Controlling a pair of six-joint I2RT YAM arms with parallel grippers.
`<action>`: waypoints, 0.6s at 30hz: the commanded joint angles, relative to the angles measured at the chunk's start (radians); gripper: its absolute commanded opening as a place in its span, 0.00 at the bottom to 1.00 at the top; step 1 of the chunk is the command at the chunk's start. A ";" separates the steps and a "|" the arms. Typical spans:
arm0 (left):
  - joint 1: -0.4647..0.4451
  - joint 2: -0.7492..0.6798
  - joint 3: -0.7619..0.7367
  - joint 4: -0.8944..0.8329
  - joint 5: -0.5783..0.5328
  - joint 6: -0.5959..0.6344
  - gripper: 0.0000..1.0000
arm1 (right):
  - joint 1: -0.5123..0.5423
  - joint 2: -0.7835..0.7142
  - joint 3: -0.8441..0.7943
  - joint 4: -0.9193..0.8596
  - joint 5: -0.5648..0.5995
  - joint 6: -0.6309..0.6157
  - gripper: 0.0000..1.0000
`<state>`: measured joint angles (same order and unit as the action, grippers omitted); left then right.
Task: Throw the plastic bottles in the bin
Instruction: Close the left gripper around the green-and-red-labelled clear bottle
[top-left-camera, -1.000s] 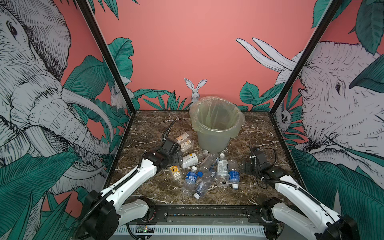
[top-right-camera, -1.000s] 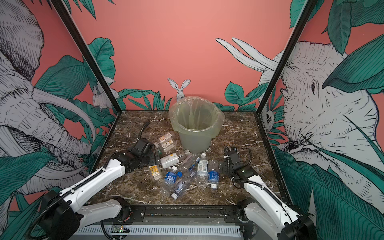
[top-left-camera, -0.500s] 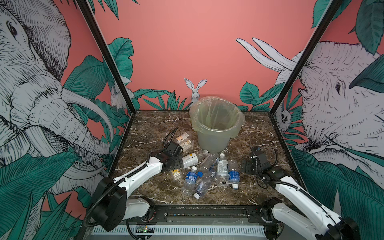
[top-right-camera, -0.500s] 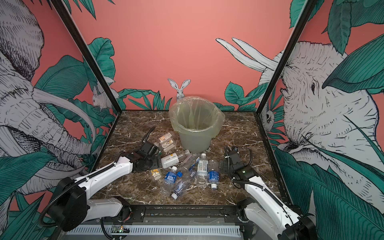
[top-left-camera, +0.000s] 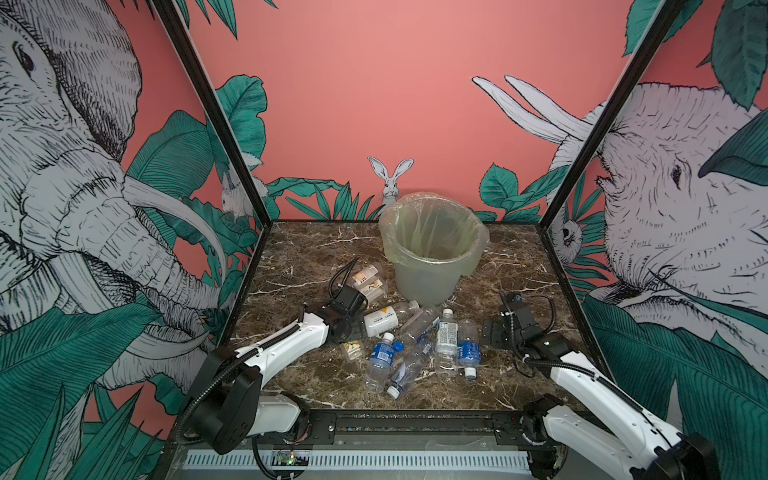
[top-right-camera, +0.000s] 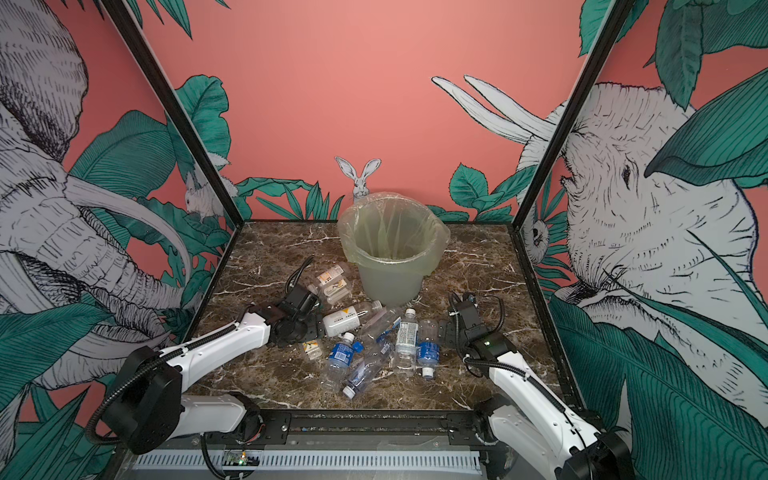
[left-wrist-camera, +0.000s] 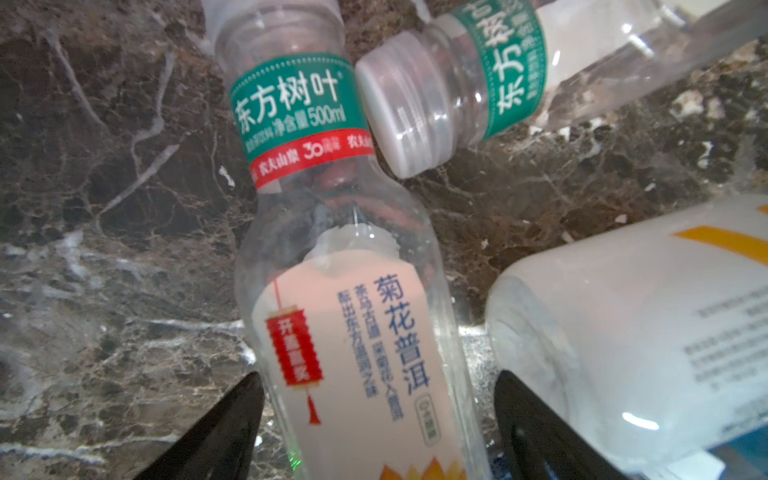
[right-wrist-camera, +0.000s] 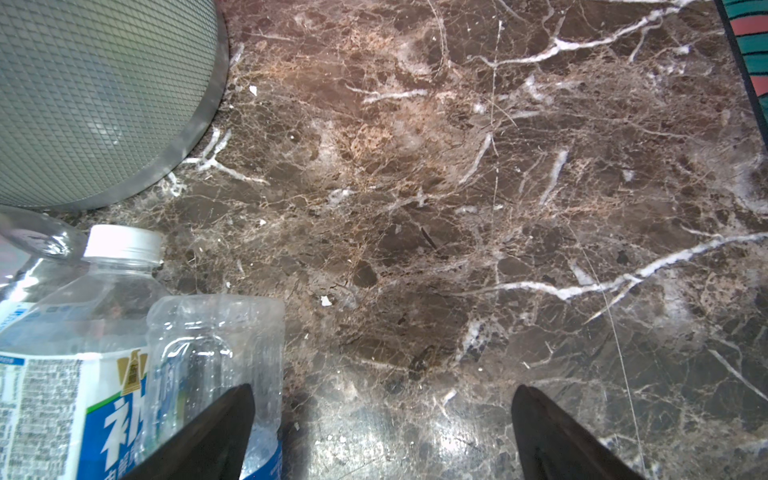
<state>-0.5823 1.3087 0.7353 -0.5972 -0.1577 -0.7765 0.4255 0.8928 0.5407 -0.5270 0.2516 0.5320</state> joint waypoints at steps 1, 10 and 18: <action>-0.003 -0.028 -0.023 -0.014 -0.029 -0.018 0.87 | 0.002 0.005 -0.009 0.018 0.018 0.013 0.99; 0.002 -0.046 -0.063 -0.015 -0.051 -0.026 0.86 | 0.002 0.010 -0.006 0.018 0.017 0.014 0.99; 0.038 -0.045 -0.097 0.017 -0.023 -0.009 0.86 | 0.001 0.015 -0.005 0.019 0.016 0.014 0.99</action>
<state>-0.5594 1.2789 0.6552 -0.5907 -0.1795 -0.7776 0.4255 0.9035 0.5407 -0.5247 0.2512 0.5331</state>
